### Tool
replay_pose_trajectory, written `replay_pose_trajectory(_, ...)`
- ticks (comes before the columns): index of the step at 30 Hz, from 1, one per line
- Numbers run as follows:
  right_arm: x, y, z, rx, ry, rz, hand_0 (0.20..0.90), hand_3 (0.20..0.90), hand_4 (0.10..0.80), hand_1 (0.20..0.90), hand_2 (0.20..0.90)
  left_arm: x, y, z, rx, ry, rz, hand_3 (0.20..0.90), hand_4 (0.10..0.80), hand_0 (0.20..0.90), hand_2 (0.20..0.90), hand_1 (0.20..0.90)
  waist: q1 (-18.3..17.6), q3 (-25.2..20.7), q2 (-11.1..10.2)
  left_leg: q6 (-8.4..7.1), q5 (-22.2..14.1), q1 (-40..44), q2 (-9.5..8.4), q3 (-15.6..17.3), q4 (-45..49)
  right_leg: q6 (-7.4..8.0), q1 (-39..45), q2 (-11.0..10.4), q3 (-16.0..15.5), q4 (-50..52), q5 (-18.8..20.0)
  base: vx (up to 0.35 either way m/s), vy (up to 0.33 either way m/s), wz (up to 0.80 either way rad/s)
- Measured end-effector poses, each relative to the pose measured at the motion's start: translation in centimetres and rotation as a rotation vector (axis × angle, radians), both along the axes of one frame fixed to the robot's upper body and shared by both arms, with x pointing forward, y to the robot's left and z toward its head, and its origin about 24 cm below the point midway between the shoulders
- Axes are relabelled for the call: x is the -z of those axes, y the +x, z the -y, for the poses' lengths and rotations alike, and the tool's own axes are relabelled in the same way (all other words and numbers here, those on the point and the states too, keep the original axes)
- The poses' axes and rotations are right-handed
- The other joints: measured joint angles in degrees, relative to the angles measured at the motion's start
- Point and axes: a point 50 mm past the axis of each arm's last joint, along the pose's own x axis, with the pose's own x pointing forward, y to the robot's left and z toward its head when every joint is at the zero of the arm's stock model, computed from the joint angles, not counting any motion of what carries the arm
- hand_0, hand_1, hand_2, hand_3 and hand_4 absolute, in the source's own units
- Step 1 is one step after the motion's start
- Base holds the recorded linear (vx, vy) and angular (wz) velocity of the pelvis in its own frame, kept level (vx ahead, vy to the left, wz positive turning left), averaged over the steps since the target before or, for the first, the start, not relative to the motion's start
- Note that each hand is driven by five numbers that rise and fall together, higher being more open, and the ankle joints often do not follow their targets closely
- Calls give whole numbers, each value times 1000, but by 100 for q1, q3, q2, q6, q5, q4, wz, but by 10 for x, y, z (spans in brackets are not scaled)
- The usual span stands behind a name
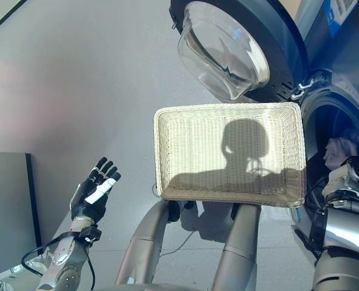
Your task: Pick up the clothes and place them into the washing machine
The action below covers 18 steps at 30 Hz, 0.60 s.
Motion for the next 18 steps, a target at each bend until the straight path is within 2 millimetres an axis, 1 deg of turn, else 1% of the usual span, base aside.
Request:
replay_pose_trajectory(3,9,4,-5,-57,12,-50,900,900,800,900,900,0,0,0,-1,0,5,900,800,900,900,900,2,22,-32,1,-2,-4,10,-6,17,0,2,2,-5,14,0,0,0,0)
replay_pose_trajectory(7,19,10,-13,-156,-18,-183,900,900,800,900,900,-1,0,-1,1,2,6,900,800,900,900,900,14,73,-108,-2,-4,-9,30,-5,49,0,5,15,-8,27,0,0,0,0)
replay_pose_trajectory(11,24,12,-16,-207,-42,-259,900,900,800,900,900,-1,0,-1,2,3,6,900,800,900,900,900,25,93,-137,-4,-5,-15,30,-4,59,0,5,10,-7,30,0,0,0,0)
replay_pose_trajectory(18,28,16,-20,-297,-62,-339,900,900,800,900,900,-1,0,-2,0,5,10,900,800,900,900,900,31,92,-135,-13,-10,-12,38,-5,63,-2,3,17,-7,39,1,0,0,0)
